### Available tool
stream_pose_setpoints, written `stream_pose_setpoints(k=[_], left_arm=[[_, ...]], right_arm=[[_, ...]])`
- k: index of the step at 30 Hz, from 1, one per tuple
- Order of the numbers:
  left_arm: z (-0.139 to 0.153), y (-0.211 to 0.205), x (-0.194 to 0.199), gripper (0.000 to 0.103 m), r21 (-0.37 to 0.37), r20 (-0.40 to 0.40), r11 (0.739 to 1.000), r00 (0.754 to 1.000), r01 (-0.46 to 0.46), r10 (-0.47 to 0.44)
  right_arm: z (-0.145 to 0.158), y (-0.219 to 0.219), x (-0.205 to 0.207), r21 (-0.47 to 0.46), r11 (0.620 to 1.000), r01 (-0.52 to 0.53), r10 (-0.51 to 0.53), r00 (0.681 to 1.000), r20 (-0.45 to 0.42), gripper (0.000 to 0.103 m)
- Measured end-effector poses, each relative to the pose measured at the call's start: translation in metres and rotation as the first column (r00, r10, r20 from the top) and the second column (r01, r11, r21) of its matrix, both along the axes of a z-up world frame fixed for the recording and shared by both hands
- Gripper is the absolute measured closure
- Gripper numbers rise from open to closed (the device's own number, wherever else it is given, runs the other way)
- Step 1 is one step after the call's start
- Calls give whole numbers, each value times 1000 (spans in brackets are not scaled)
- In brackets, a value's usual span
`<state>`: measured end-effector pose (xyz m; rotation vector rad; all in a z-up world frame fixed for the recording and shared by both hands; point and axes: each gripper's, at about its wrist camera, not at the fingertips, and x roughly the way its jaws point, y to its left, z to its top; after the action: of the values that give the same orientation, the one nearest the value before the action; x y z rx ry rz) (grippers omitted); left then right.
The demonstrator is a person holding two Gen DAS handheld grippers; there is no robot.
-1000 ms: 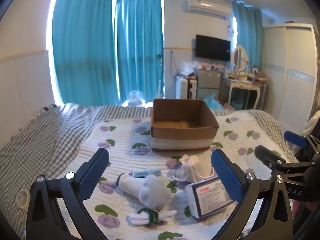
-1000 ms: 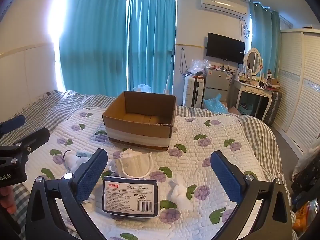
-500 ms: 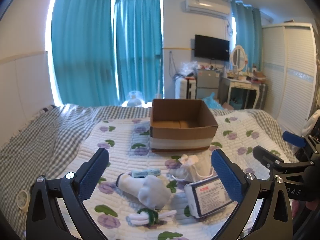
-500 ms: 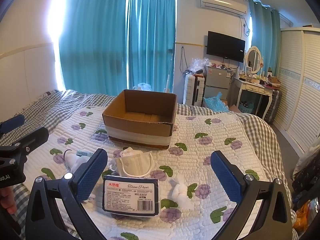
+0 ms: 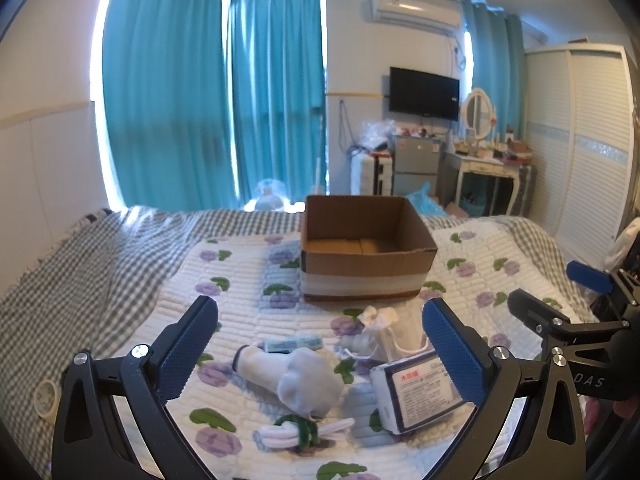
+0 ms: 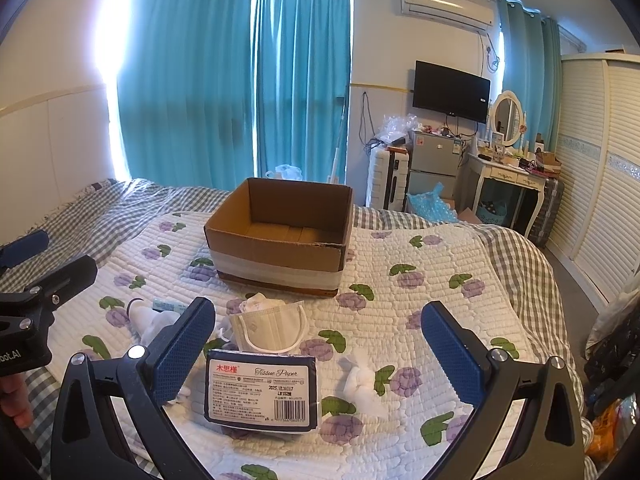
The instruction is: Organize soft objects
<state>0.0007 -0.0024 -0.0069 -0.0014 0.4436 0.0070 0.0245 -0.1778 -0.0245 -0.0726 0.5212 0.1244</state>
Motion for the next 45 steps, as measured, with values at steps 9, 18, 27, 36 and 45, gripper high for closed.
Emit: stream_pose_setpoints(k=[9, 18, 27, 36, 45], left_arm=[[-2, 0, 0, 0, 6, -5, 1000, 1000, 1, -1], [-1, 0, 0, 0, 5, -7, 1000, 1000, 2, -2], [-1, 0, 0, 0, 7, -7, 1000, 1000, 0, 0], [9, -1, -4, 0, 12, 9, 1000, 1000, 4, -4], [29, 1, -17, 0, -8, 49, 1000, 999, 21, -21]], right_arm=[[0, 0, 0, -3, 1000, 2, -2, 1000, 0, 0], [0, 0, 0, -2, 1000, 1, -1, 1000, 1, 0], [0, 0, 1, -4, 1000, 1, -1, 1000, 0, 0], [2, -1, -3, -2, 1000, -2, 2, 1000, 13, 0], [21, 2, -17, -11, 1000, -10, 10, 999, 52, 0]])
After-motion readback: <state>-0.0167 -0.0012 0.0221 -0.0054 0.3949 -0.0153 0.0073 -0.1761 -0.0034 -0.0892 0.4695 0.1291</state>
